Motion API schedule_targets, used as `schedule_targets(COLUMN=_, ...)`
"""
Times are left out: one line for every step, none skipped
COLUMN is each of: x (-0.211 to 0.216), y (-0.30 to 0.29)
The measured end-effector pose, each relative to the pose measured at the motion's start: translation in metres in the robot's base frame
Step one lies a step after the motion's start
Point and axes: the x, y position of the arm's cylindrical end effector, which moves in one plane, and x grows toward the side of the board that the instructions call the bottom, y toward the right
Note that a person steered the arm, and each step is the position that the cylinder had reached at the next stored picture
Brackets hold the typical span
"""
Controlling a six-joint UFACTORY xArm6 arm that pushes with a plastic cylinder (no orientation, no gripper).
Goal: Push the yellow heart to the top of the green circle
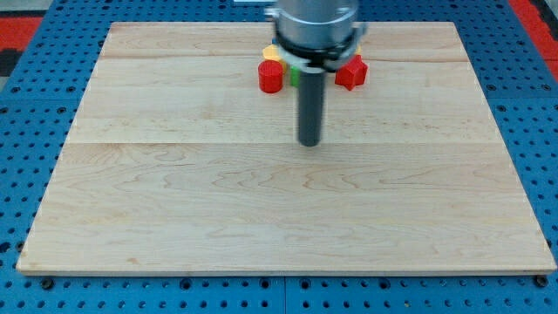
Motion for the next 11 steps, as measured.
schedule_targets(x=-0.020, y=0.081)
schedule_targets(x=-0.066, y=0.139)
schedule_targets(x=-0.138, y=0.160)
schedule_targets(x=-0.184, y=0.138)
schedule_targets(x=-0.185, y=0.098)
schedule_targets(x=-0.159, y=0.092)
schedule_targets(x=-0.191, y=0.040)
schedule_targets(x=-0.216, y=0.011)
schedule_targets(x=-0.205, y=0.002)
schedule_targets(x=-0.193, y=0.045)
schedule_targets(x=-0.193, y=0.046)
